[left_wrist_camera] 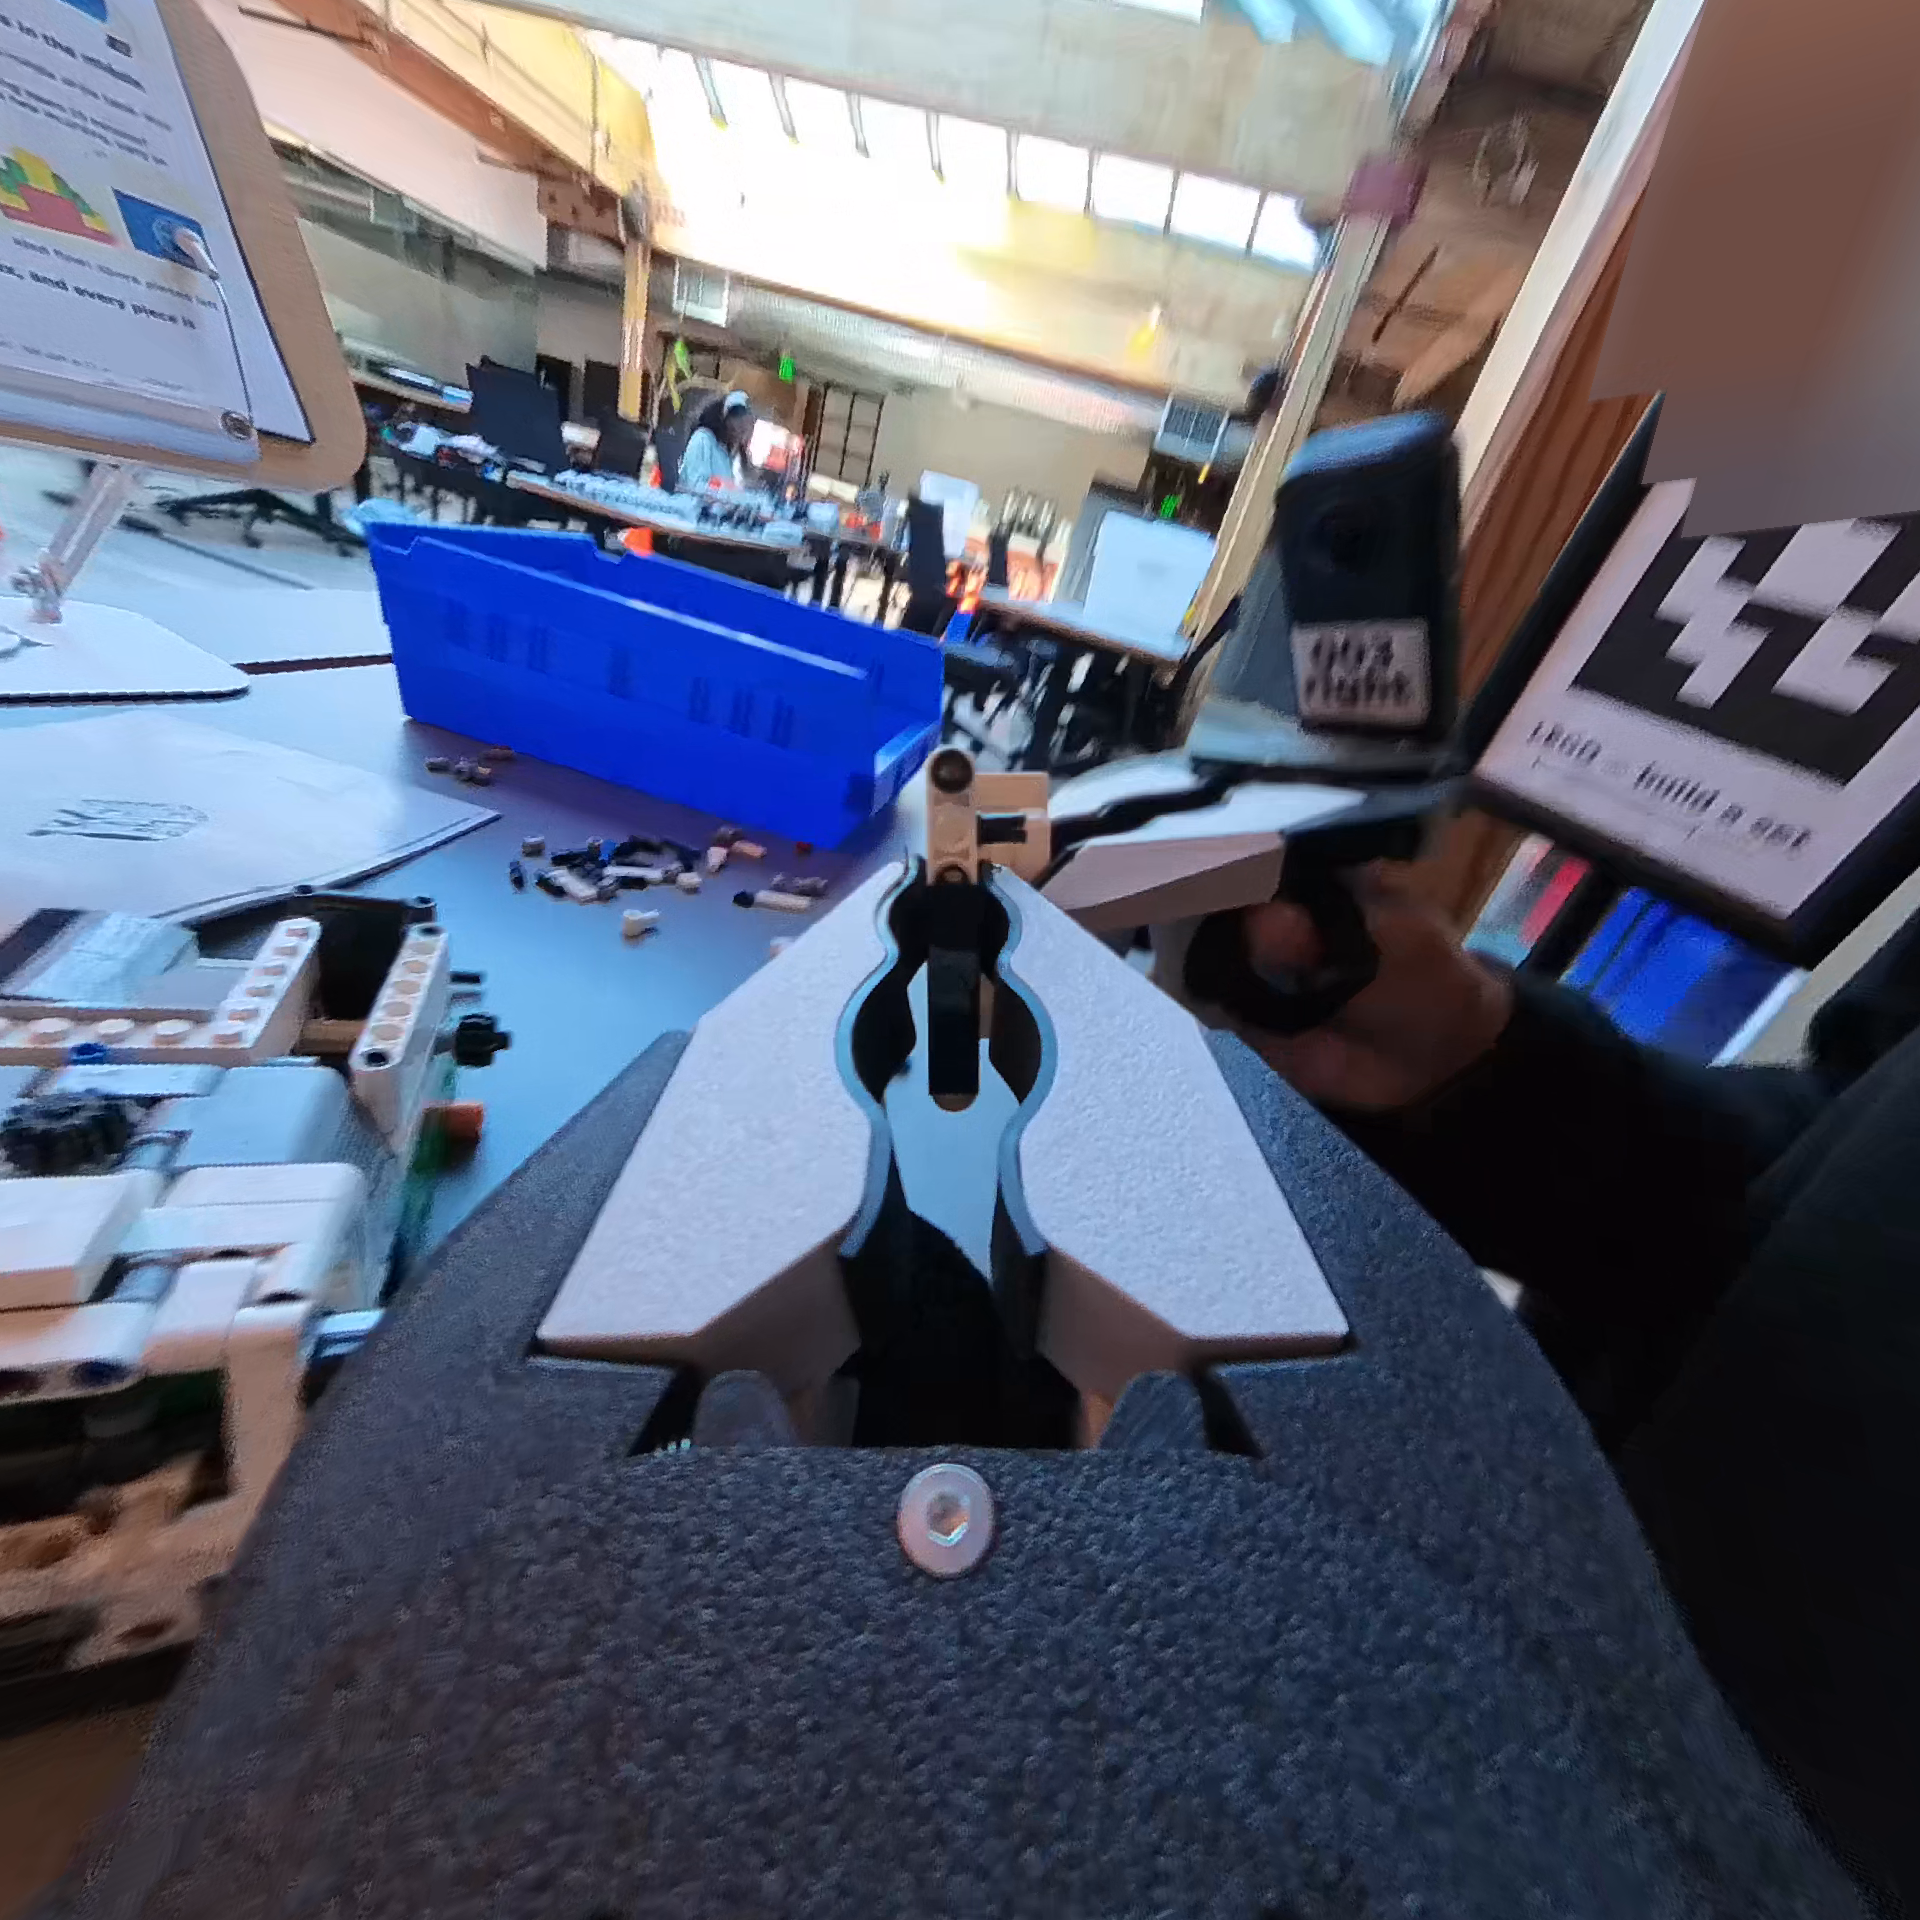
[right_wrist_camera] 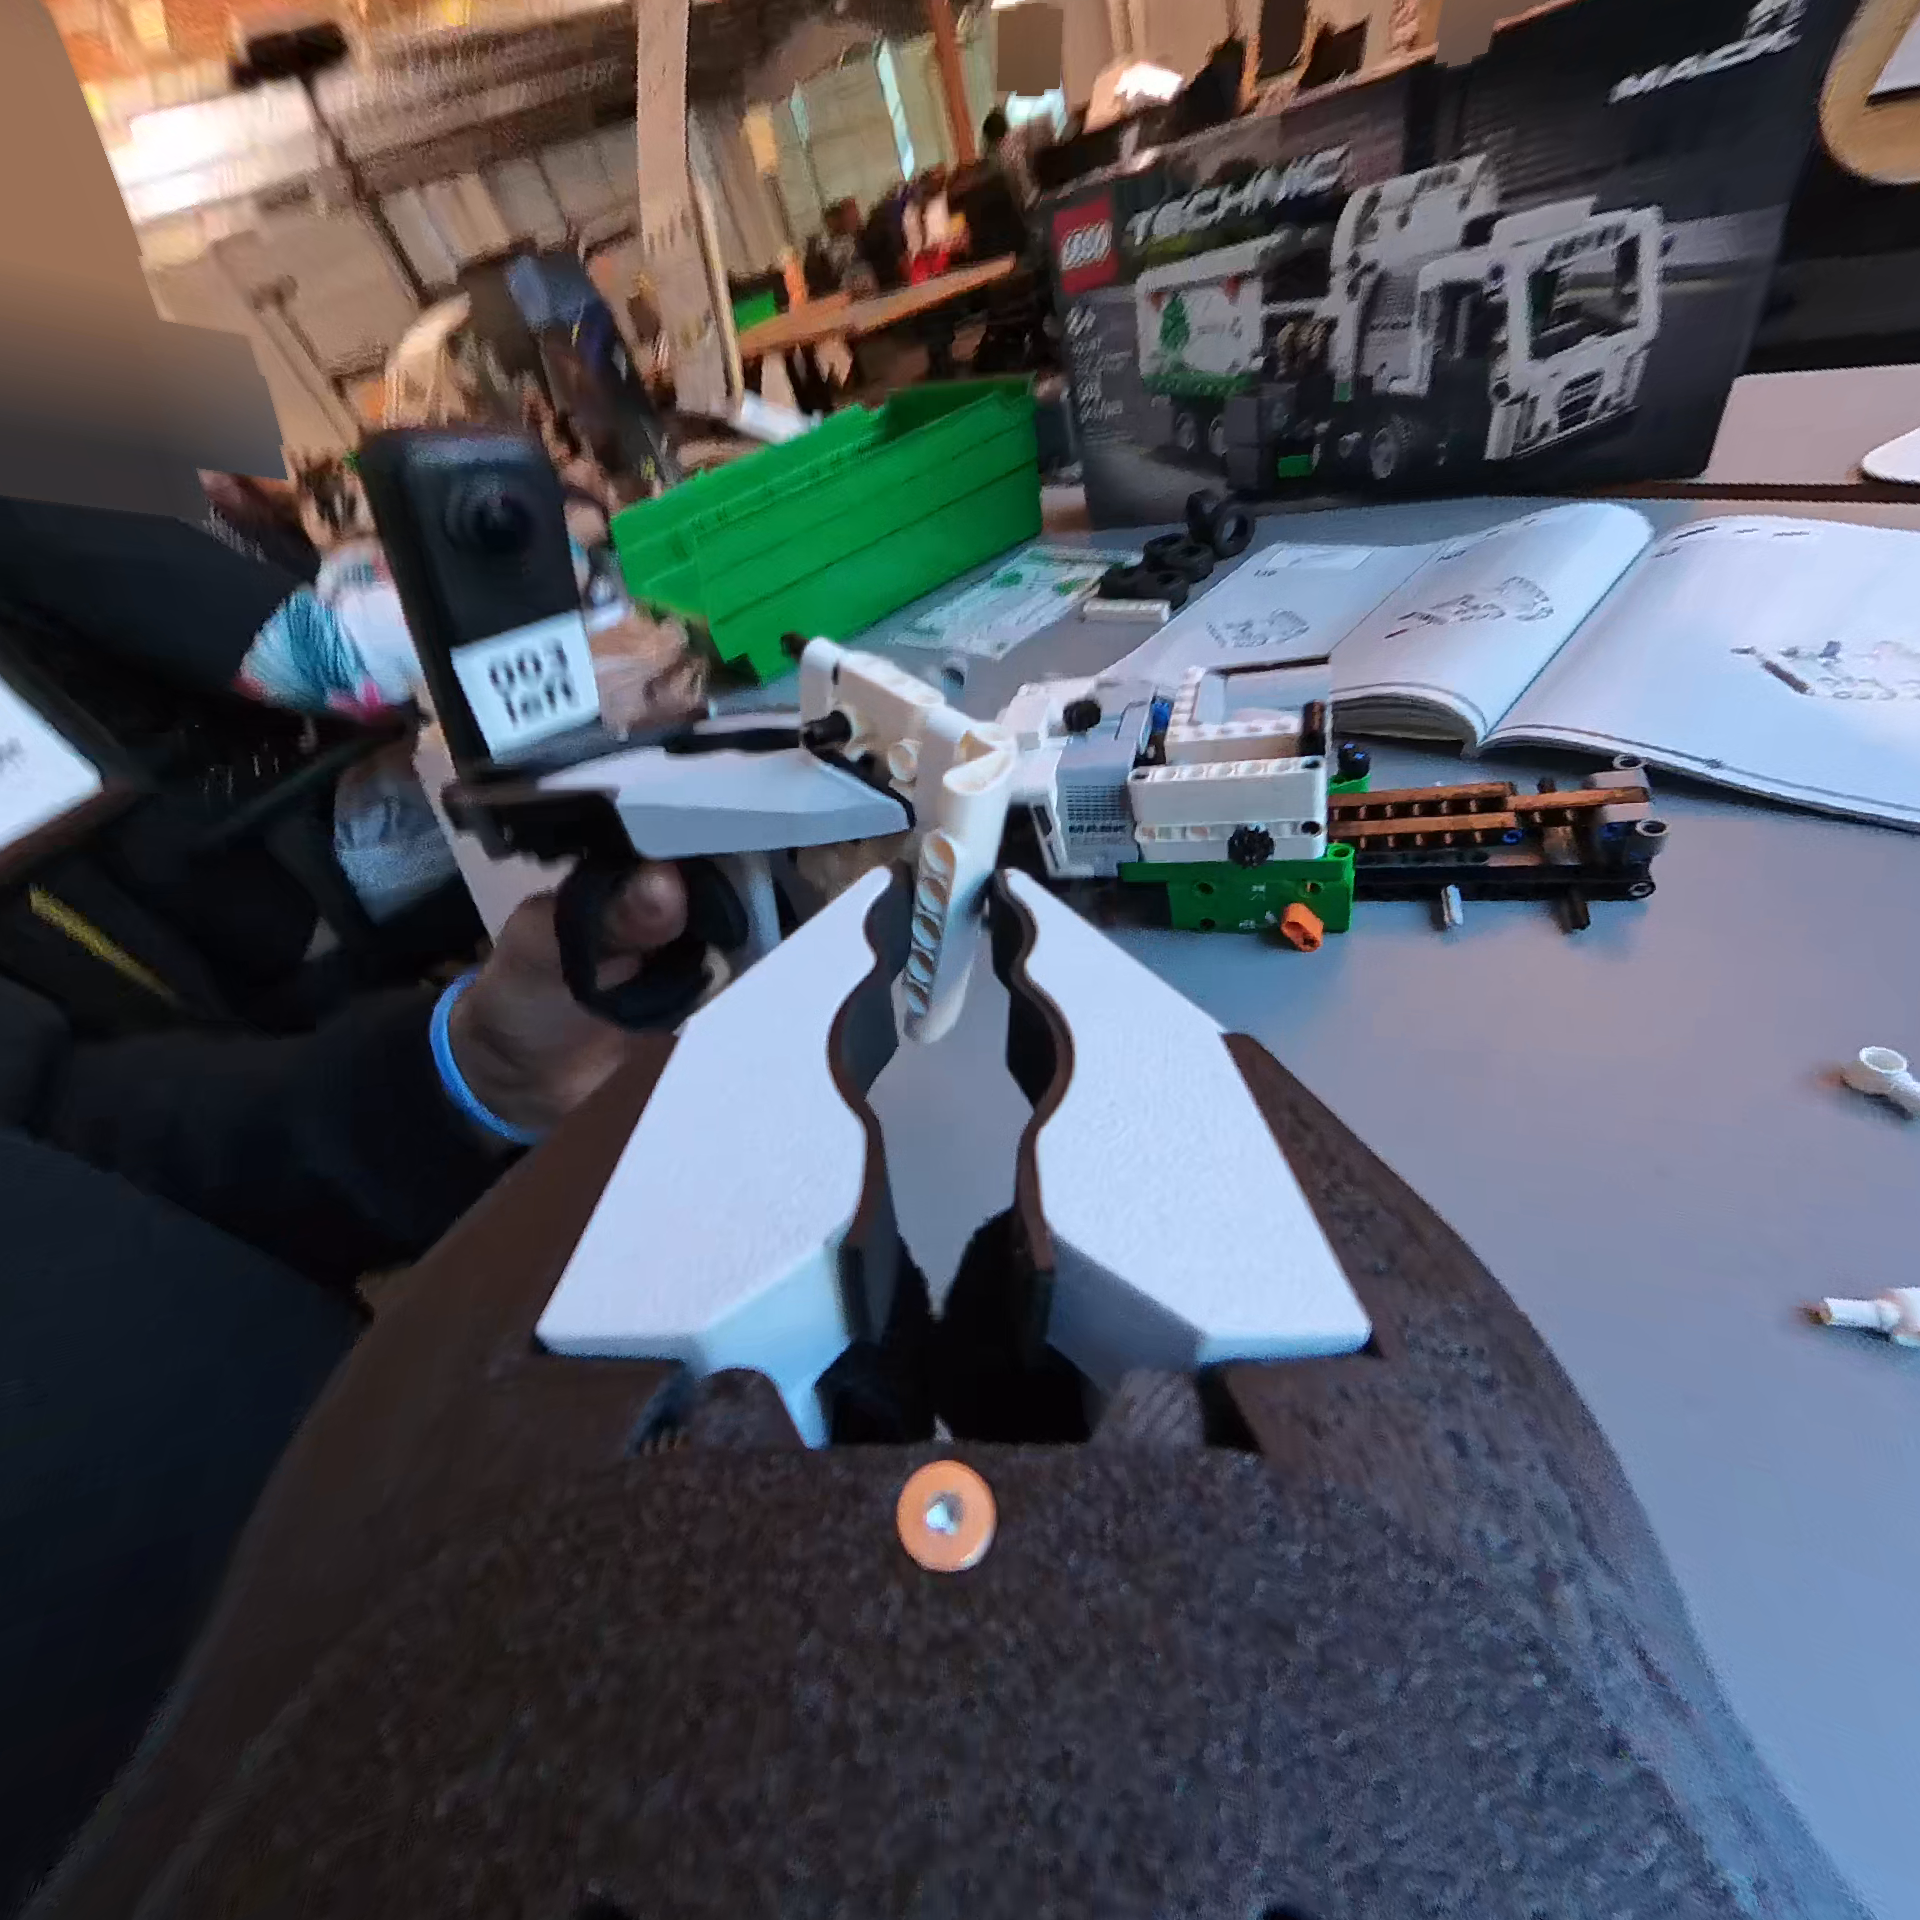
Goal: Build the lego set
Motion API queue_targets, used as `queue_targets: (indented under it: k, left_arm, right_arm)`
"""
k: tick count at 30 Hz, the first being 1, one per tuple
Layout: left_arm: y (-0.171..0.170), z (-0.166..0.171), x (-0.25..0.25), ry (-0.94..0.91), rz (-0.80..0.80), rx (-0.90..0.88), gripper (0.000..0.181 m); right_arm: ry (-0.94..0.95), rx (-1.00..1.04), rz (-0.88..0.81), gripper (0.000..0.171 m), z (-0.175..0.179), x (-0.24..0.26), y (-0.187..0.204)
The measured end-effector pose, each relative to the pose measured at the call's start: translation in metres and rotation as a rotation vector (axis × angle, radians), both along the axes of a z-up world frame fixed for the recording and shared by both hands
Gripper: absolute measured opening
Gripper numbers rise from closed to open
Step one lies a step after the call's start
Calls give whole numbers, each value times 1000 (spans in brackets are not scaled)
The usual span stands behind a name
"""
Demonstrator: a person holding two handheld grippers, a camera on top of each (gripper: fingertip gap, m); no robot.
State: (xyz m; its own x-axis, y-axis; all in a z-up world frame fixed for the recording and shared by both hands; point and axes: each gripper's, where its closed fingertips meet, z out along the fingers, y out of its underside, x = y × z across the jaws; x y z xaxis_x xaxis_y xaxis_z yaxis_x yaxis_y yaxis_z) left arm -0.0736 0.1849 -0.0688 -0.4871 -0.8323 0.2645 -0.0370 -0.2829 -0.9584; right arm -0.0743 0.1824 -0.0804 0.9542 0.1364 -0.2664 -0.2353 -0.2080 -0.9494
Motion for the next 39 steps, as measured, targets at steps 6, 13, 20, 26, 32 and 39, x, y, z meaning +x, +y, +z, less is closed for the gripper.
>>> queue_targets:
  k: [6,13,20,26,32,39]
  left_arm:
    - [30,-8,-27,31,146,208,6]
    - [25,-13,-42,-1,168,244,6]
    - [22,-11,-45,-15,139,240,6]
    - [18,-14,-44,-8,133,270,6]
    - [20,-13,-44,-10,138,254,6]
    - [20,-15,-42,5,137,256,6]
  right_arm:
    - [-279,-302,-142,25,-48,63,-48]
    - [-291,-483,-173,18,-98,80,-54]
    - [-304,-539,-156,15,-109,85,-53]
    - [-312,-551,-143,12,-110,84,-50]
    - [-322,-539,-141,11,-110,83,-50]
    - [-369,-540,-148,4,-111,83,-49]
